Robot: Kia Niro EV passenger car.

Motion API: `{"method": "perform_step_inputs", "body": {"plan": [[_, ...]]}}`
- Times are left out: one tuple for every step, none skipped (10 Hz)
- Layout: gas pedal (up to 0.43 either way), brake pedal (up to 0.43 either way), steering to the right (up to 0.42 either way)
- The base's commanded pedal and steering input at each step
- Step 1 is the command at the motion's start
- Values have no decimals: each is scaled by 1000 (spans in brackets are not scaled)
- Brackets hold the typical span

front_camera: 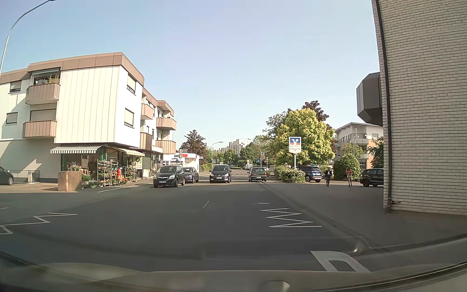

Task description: Follow the waypoints while adhering to traffic rules and regulations

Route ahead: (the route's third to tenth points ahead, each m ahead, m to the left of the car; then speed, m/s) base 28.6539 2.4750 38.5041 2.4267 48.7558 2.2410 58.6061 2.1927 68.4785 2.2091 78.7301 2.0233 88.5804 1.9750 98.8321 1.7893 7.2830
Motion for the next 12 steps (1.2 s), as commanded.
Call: {"method": "perform_step_inputs", "body": {"plan": [[0,30,6],[8,30,6],[8,30,6],[8,30,5],[8,30,6],[8,30,4],[20,30,-2],[20,30,-6],[20,30,-10],[20,30,-13],[20,30,-16],[20,30,-22]]}}
